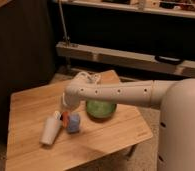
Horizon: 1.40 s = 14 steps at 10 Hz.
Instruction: Place the pepper on the white sponge
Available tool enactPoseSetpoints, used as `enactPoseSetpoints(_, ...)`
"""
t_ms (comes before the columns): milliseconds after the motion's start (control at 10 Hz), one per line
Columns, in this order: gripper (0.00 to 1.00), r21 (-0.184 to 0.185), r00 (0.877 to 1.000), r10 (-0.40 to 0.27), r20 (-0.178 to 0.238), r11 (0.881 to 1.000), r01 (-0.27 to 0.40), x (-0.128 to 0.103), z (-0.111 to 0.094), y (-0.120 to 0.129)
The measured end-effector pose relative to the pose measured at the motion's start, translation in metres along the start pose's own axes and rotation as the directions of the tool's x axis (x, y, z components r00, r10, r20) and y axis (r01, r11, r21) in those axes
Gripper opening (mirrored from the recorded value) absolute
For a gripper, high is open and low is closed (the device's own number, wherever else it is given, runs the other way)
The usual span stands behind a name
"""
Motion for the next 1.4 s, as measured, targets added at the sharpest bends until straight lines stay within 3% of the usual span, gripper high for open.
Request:
enactPoseSetpoints(500, 0.0, -0.019, 0.998, 0.063, 0.016, 0.998, -0.063, -0.017, 0.011, 0.033)
enactPoseSetpoints(900, 0.04, -0.016, 0.996, 0.084, 0.023, 0.996, -0.084, -0.031, 0.027, 0.039)
enactPoseSetpoints(1400, 0.51, -0.029, 0.993, 0.116, -0.003, 0.993, -0.116, -0.026, 0.023, 0.045)
